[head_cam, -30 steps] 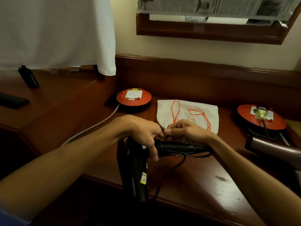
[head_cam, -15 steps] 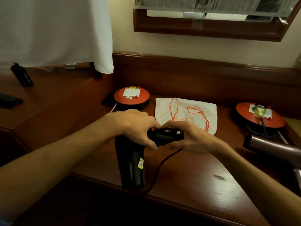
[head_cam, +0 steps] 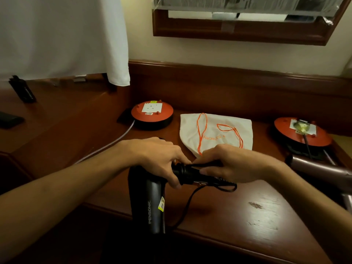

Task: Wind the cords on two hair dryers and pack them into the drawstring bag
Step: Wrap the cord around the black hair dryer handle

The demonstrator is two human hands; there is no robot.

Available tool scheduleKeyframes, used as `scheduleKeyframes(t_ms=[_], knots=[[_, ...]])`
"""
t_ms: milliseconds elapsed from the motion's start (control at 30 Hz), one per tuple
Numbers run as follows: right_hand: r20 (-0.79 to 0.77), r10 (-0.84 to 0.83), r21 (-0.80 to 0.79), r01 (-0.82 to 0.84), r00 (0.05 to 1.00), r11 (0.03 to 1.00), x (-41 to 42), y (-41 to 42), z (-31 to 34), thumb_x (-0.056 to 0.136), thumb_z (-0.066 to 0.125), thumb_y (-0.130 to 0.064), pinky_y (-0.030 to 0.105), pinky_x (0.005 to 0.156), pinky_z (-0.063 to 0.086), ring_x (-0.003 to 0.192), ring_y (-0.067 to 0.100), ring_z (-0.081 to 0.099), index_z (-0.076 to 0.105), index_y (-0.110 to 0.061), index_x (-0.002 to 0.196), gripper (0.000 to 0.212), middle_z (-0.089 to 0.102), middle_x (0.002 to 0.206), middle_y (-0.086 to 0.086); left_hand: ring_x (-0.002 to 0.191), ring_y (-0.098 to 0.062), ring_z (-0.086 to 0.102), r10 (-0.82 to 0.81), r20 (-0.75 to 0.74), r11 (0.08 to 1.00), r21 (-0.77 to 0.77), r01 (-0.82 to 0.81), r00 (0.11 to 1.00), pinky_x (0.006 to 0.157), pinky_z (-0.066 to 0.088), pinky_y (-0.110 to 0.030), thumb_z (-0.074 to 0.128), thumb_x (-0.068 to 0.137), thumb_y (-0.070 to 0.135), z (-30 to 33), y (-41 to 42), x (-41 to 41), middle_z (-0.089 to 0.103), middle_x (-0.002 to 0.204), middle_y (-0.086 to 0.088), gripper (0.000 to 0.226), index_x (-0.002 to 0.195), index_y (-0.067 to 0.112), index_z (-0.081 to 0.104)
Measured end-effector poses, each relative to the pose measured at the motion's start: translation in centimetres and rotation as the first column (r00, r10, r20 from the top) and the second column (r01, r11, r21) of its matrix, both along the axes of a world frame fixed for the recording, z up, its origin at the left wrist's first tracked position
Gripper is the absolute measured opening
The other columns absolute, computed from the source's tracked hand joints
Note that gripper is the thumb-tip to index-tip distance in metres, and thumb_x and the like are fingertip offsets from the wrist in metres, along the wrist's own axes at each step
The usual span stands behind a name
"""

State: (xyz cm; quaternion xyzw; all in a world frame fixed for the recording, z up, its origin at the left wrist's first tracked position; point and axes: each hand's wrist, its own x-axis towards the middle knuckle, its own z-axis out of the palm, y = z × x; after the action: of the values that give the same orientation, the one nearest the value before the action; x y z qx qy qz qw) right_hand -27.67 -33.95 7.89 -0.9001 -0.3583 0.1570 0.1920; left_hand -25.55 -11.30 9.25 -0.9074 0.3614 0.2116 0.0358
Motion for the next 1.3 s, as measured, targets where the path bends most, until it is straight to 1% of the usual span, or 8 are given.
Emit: scheduleKeyframes(t_ms=[233,333,500,667,900,1000,1167,1300], knots=[[0.143,-0.177,0.101,0.163,0.974,0.981,1.8,-0.9,0.3,0.097,0.065,-0.028,0.016,0.054,0.039,0.061,-0.001,0.058,0.071,-0.026,0.084,0.014,0.061,0.066,-0.014,0.108,-0.012,0.056,0.042,0.044,0.999,-0.016,-0.041,0.998,0.089,0.043,-0.035,0.072,0.082,0.067,0.8,-1.1,0.0,0.057,0.113,0.016,0.066,0.139,0.042,0.051],[0.152,-0.247,0.19,0.217,0.957,0.957,2.7,-1.9,0.1,0.091,0.07,-0.04,0.031,0.05,0.037,0.05,0.011,0.049,0.07,-0.024,0.065,0.03,0.059,0.055,-0.005,0.111,-0.012,0.053,0.071,0.045,0.997,0.002,-0.071,0.996,0.091,0.043,-0.034,0.071,0.081,0.069,1.6,-0.8,0.3,0.056,0.12,0.013,0.069,0.14,0.04,0.049],[-0.024,-0.15,-0.032,0.15,0.988,0.988,2.8,-2.9,2.1,0.097,0.065,-0.029,0.036,0.087,0.053,0.091,0.006,0.068,0.079,-0.028,0.108,0.018,0.077,0.099,-0.011,0.096,-0.017,0.049,0.052,0.115,0.991,0.121,-0.065,0.992,0.085,0.038,-0.036,0.072,0.079,0.071,0.1,-0.9,0.3,0.051,0.104,0.009,0.066,0.131,0.037,0.049],[0.009,-0.059,0.137,0.057,0.998,0.989,-0.8,0.2,0.5,0.103,0.055,-0.025,0.026,0.054,0.035,0.057,0.007,0.047,0.076,-0.03,0.102,0.022,0.058,0.065,-0.007,0.094,-0.011,0.057,0.151,-0.043,0.987,-0.055,-0.153,0.988,0.085,0.047,-0.033,0.079,0.081,0.057,0.7,0.0,2.1,0.055,0.104,0.016,0.055,0.125,0.032,0.056],[0.129,-0.155,0.466,0.078,0.979,0.881,-4.0,1.9,-4.3,0.104,0.052,-0.02,0.039,0.078,0.051,0.095,0.015,0.067,0.066,-0.022,0.129,0.029,0.073,0.108,-0.004,0.079,-0.016,0.078,0.146,-0.317,0.905,-0.34,-0.256,0.937,0.078,0.061,-0.03,0.088,0.079,0.031,1.3,2.0,3.2,0.079,0.093,0.002,0.046,0.12,0.023,0.068],[0.277,-0.254,0.535,0.071,0.927,0.842,-4.4,2.8,-6.6,0.104,0.053,-0.022,0.04,0.066,0.049,0.079,0.01,0.062,0.069,-0.022,0.116,0.02,0.068,0.093,-0.01,0.079,-0.023,0.078,0.155,-0.348,0.871,-0.394,-0.294,0.925,0.078,0.061,-0.034,0.089,0.079,0.027,0.9,2.2,3.2,0.08,0.091,-0.004,0.044,0.115,0.018,0.066],[-0.153,-0.198,0.688,0.248,0.968,0.682,-4.1,2.2,-8.5,0.104,0.052,-0.025,0.026,0.057,0.032,0.057,0.002,0.038,0.075,-0.029,0.102,0.023,0.048,0.063,-0.015,0.085,-0.032,0.078,0.111,-0.411,0.818,-0.479,-0.318,0.905,0.086,0.062,-0.051,0.09,0.079,0.02,0.3,2.7,2.3,0.079,0.096,-0.007,0.041,0.109,0.011,0.063],[-0.42,-0.054,0.522,0.29,0.906,0.802,-2.6,1.1,-8.3,0.101,0.057,-0.033,0.032,0.055,0.031,0.054,0.013,0.037,0.069,-0.031,0.068,0.035,0.045,0.059,-0.002,0.088,-0.022,0.077,0.045,-0.387,0.822,-0.51,-0.255,0.921,0.085,0.062,-0.041,0.091,0.077,0.019,0.8,1.6,0.9,0.077,0.101,-0.001,0.04,0.108,0.012,0.066]])
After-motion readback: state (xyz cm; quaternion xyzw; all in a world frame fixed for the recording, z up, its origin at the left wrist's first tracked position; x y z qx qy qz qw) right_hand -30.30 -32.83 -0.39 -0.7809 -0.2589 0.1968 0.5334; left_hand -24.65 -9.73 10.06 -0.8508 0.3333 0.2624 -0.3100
